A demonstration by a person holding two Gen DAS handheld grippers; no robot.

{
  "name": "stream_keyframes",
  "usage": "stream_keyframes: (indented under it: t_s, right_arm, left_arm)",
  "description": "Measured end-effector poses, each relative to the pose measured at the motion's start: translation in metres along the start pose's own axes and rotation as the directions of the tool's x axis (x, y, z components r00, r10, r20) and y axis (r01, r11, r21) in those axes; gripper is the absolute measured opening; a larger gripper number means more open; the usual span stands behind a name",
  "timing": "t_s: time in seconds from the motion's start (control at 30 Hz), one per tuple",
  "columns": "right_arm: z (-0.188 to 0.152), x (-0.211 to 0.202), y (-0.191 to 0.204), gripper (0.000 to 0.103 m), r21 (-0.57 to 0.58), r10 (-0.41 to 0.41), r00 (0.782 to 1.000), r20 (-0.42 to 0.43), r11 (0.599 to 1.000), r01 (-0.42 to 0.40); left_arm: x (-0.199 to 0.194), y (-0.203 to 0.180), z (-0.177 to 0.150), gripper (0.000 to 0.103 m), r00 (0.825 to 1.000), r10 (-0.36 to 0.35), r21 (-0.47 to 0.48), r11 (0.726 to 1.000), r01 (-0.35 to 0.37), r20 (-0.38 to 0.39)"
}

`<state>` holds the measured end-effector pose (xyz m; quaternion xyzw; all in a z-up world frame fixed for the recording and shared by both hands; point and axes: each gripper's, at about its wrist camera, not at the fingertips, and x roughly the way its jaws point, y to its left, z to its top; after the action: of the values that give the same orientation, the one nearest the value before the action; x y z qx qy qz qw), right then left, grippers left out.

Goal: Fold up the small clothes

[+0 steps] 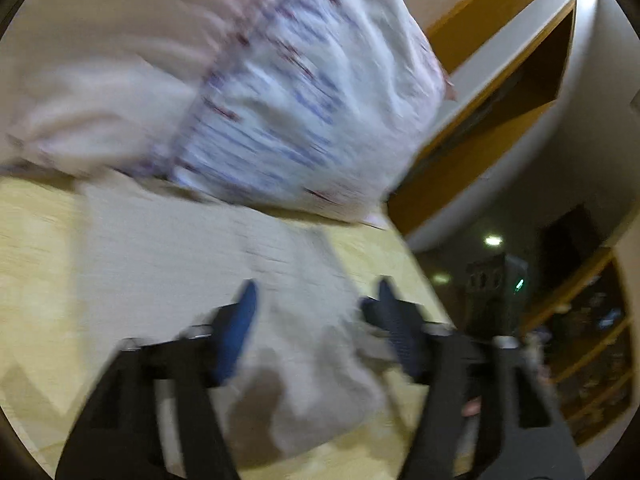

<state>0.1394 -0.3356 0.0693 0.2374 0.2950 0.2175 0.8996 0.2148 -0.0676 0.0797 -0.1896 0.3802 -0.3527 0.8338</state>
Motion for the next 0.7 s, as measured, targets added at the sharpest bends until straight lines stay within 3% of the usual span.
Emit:
stream_keyframes:
  t_s: [0.07,0.2,0.27,0.47,0.6,0.7]
  right_arm:
    - [0.001,0.017,0.003,0.063,0.059,0.066,0.995,-0.069,0.996,-0.062]
    - [0.006,0.054,0.003,0.062,0.134,0.114,0.979,-0.169,0.987,-0.092]
    - [0.006,0.069,0.004,0.051,0.171,0.154,0.969,-0.194,0.978,-0.121]
    - [0.011,0.089,-0.001,0.043,0.243,0.203,0.965,-0.168,0.957,-0.159]
    - [0.016,0.095,-0.001,0.021,0.225,0.17,0.975,-0.145,0.965,-0.135]
    - [0.016,0.093,0.002,0.017,0.189,0.15,0.982,-0.115,0.974,-0.127]
  left_arm:
    - [-0.014,0.003,-0.006,0.081,0.992,0.121,0.066,0.99,-0.123,0.039]
    - [-0.018,0.02,-0.012,0.09,0.965,0.262,0.091,0.96,-0.264,0.032]
    - [-0.014,0.033,-0.016,0.094,0.949,0.314,0.069,0.947,-0.313,-0.008]
    - [-0.003,0.059,-0.023,0.095,0.941,0.327,0.022,0.945,-0.326,-0.081]
    - [0.005,0.065,-0.025,0.095,0.943,0.318,-0.009,0.947,-0.32,-0.097]
    - [0.006,0.066,-0.026,0.096,0.942,0.32,-0.012,0.947,-0.322,-0.099]
